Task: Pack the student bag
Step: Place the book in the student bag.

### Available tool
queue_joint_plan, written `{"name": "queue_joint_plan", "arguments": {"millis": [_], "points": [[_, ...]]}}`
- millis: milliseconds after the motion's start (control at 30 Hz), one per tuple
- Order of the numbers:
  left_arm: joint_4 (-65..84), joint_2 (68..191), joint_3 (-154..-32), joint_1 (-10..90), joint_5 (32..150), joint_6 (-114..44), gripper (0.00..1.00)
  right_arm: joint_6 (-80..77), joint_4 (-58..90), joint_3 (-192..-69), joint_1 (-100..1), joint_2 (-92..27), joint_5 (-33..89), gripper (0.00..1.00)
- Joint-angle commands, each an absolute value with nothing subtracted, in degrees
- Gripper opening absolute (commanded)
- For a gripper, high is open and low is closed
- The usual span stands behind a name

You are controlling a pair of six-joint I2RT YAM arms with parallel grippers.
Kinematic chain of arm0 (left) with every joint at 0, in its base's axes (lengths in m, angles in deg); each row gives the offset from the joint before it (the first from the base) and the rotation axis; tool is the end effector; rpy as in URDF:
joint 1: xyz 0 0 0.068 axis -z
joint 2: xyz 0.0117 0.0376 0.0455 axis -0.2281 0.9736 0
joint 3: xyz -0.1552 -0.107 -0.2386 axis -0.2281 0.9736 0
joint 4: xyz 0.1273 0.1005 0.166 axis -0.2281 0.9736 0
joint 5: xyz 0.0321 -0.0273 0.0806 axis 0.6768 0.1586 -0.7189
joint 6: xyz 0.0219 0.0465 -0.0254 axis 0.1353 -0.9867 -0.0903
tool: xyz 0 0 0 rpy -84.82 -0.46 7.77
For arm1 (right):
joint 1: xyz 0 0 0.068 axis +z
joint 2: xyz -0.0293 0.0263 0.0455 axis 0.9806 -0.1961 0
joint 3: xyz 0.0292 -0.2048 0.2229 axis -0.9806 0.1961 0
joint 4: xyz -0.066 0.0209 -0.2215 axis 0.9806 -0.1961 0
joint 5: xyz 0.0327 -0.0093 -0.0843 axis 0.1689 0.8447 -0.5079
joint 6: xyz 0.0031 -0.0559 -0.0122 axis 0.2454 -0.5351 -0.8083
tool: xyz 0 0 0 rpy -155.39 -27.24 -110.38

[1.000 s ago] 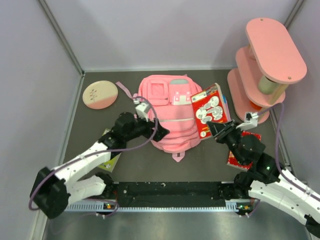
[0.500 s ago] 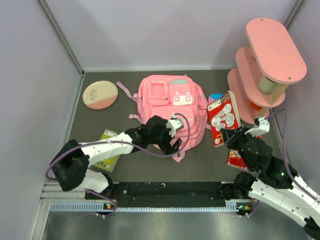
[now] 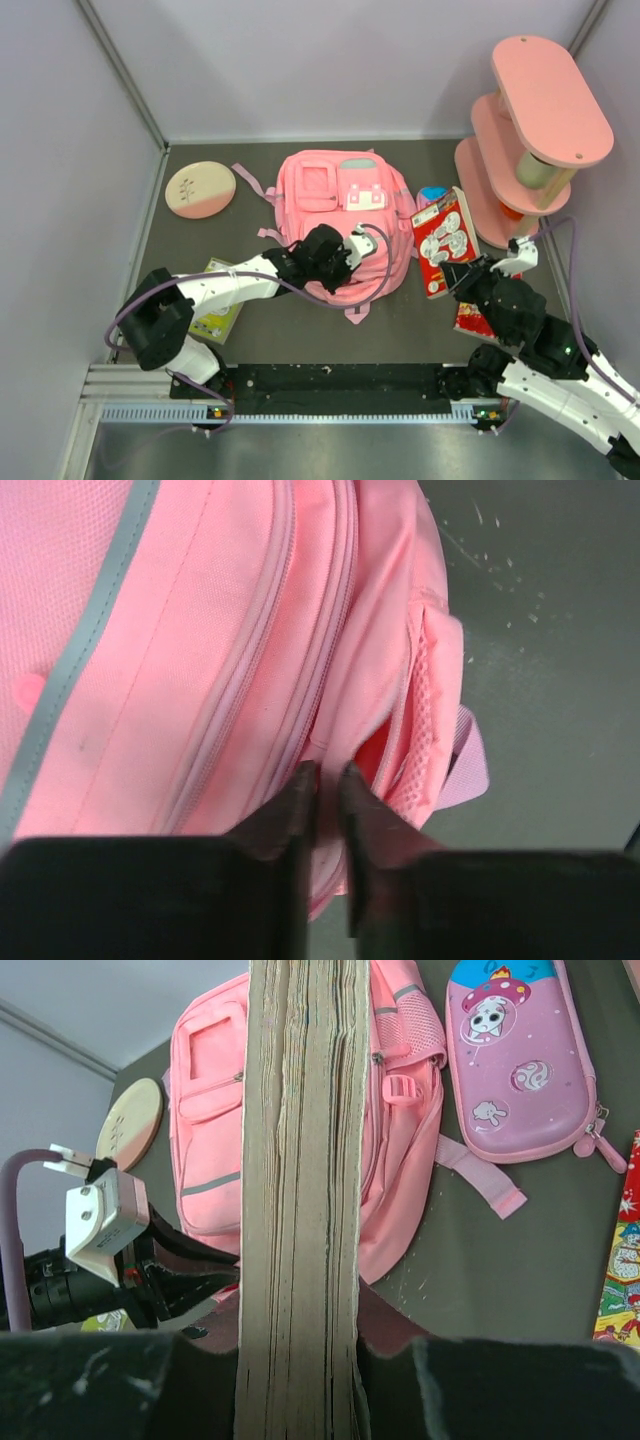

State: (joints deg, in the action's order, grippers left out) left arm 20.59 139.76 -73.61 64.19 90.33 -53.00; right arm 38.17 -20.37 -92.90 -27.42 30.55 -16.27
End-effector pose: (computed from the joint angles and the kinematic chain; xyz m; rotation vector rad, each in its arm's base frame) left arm 0.1814 -0.2327 0.2644 1.1996 2.0466 -0.5440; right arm 0.0320 0.0014 0.3027 0.3655 1.8211 0.6100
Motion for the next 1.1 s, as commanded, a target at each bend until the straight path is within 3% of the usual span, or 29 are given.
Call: {"name": "queue_joint_plan", "arguments": {"millis": [0,33,700,1067], "points": [[20.6,140.7,-76.6,64.1,89.7,-54.2,0.06,38.9,-17.5,-94.1,-27.3,32.0,-16.6,0.00],[20.8,140.8,-76.7,64.2,89.8,-54.1,0.00,39.0,-17.6,-94.0,-27.3,32.3,-16.6,0.00],[13.5,125.8,-78.4,60.4,74.4,-44.7,0.00,41.9,-23.7,-93.5,-27.3,39.4,-14.2,0.00],[11.0,128.4,-92.9,59.9,68.5,-40.8,0.00,57.9,-19.3,-86.9,-27.3,42.7,6.1,0.00]]}}
